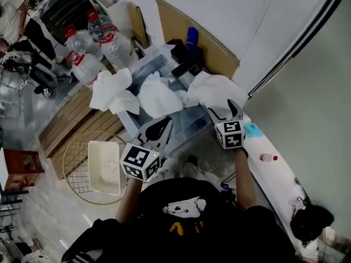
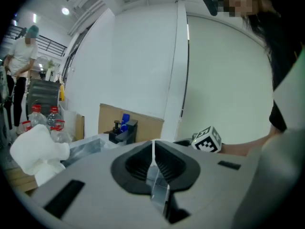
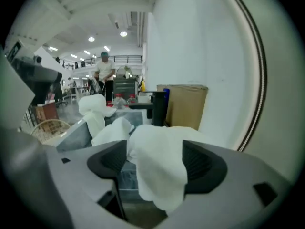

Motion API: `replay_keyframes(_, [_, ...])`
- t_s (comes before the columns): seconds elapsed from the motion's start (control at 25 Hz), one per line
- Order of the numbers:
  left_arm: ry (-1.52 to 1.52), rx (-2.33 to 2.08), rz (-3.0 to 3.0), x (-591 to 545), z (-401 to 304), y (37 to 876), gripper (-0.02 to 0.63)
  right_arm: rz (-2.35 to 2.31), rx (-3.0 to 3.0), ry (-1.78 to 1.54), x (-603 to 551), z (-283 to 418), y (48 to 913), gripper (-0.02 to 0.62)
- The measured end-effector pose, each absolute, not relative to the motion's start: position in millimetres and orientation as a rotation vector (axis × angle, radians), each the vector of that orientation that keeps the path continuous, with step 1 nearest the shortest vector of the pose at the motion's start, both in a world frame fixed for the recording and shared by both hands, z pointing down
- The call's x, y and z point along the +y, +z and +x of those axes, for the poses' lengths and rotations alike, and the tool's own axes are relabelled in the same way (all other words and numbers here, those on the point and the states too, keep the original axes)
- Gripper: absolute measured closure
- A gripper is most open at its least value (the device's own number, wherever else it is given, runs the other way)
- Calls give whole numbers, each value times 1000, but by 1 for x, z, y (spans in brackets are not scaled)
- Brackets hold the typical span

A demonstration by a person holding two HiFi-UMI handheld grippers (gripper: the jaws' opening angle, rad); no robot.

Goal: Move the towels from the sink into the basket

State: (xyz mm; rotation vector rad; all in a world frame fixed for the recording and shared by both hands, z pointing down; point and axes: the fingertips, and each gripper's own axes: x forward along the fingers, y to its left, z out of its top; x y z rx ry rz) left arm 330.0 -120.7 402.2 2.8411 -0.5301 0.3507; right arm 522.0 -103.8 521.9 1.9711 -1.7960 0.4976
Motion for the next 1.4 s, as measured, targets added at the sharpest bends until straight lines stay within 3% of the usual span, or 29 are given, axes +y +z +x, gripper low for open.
replay_keyframes(0.08, [358,-577,2825,-125,328,404,589,1882,-1732,471,-111,523,540,206])
replay_keyframes(0.2, [360,-631,2811,-130,326,406,589,1764,-1646,418,-122,525,563,179])
replay_keyframes(0.64, [369,-717,2785,-128,328,405,589,1741,-1575,459,-141,558,604,173])
replay_keyframes(0.8, [380,-752,2765,-127,321,407,589,1787,-1577,471,-137,562,595,317])
replay_keyframes(0.96, [395,-804,2740,-128,309,412,589,1887,-1571,478,-137,566,577,407])
replay_keyframes(1.4, [319,-893,2705,-130,276,408,589,1997,-1802,300,-119,526,480,436])
